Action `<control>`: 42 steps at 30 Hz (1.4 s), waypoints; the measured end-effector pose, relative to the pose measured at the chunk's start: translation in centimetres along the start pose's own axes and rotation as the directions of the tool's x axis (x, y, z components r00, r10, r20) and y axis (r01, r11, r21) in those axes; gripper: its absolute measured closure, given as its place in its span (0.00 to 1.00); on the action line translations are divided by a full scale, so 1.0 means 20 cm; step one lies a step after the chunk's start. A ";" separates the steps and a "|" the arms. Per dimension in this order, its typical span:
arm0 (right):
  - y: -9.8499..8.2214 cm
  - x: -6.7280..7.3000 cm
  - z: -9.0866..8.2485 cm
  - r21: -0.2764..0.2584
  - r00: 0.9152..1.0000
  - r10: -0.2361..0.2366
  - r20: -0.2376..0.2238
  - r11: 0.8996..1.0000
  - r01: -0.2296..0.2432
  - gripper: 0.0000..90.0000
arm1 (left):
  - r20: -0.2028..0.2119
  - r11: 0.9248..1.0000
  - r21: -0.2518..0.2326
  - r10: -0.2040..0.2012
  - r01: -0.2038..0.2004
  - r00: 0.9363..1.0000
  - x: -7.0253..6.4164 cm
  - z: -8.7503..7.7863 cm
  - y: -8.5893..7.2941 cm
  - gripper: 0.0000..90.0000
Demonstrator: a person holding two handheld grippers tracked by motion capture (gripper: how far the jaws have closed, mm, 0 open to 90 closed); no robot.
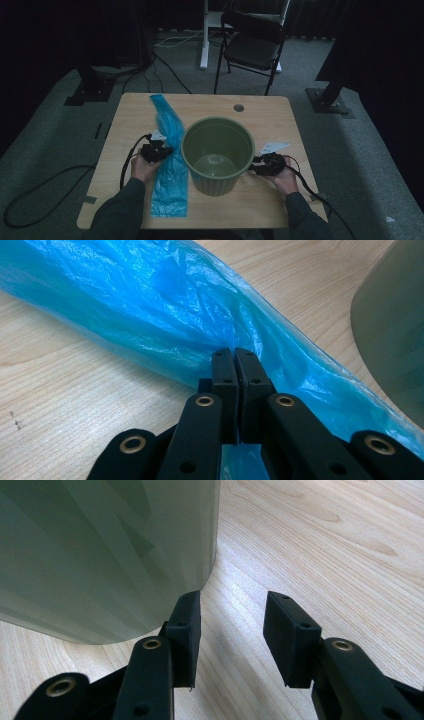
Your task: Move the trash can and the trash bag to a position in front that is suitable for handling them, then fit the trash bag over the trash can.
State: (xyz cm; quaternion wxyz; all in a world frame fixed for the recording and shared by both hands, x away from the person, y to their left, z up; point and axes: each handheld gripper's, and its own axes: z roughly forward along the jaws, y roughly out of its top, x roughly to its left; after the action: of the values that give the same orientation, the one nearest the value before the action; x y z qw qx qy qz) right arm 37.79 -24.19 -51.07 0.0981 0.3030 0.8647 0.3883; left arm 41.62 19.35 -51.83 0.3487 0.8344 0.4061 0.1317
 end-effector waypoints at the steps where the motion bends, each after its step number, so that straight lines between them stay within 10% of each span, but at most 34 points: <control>1: 0.00 0.00 0.00 0.001 1.000 0.000 0.000 1.000 0.000 0.65 | 0.000 1.000 0.000 0.000 0.000 1.000 0.00 0.00 0.00 0.98; 42: 0.01 -0.02 0.02 -0.007 0.999 0.021 -0.030 1.000 -0.021 0.71 | 0.093 0.983 -0.184 0.022 -0.004 0.995 0.00 -0.25 0.17 0.98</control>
State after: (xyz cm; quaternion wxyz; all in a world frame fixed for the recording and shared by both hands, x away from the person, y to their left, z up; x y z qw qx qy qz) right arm 38.33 -24.02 -51.31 0.0822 0.3059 0.8614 0.3970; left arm 41.08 20.29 -45.82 0.4421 0.8066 0.3698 0.1313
